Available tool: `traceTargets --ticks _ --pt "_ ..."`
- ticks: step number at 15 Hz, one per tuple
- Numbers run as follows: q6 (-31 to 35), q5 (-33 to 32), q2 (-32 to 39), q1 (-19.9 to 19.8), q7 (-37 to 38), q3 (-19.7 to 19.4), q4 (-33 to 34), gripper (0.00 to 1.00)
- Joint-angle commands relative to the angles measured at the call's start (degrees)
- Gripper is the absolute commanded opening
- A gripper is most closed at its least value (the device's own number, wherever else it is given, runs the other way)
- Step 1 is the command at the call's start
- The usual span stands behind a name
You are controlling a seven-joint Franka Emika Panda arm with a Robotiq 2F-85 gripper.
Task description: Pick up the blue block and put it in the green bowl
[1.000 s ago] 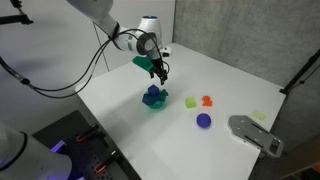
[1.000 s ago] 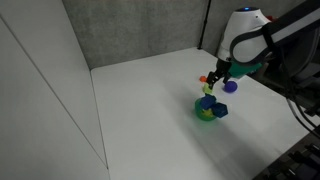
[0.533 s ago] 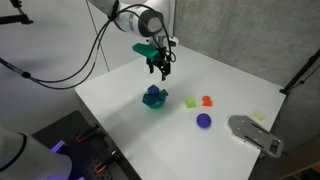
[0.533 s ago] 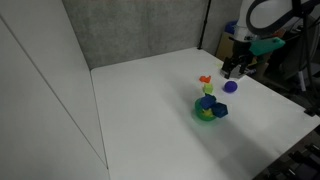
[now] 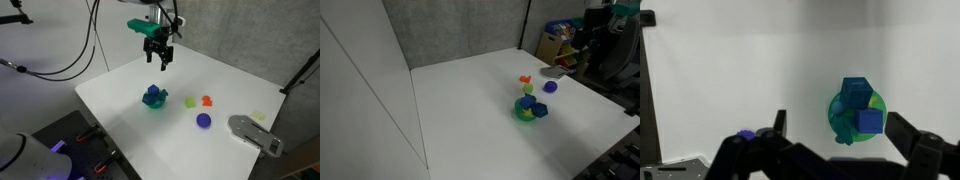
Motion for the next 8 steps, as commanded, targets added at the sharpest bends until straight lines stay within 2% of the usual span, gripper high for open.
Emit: traceTargets --ticks 1,8 --pt "-4.31 -1.22 -6.53 -1.53 -2.15 -0.47 -1.52 1.0" --pt "-6.04 -2.22 -19.42 -3.19 -11.7 -2.32 -9.15 1.0"
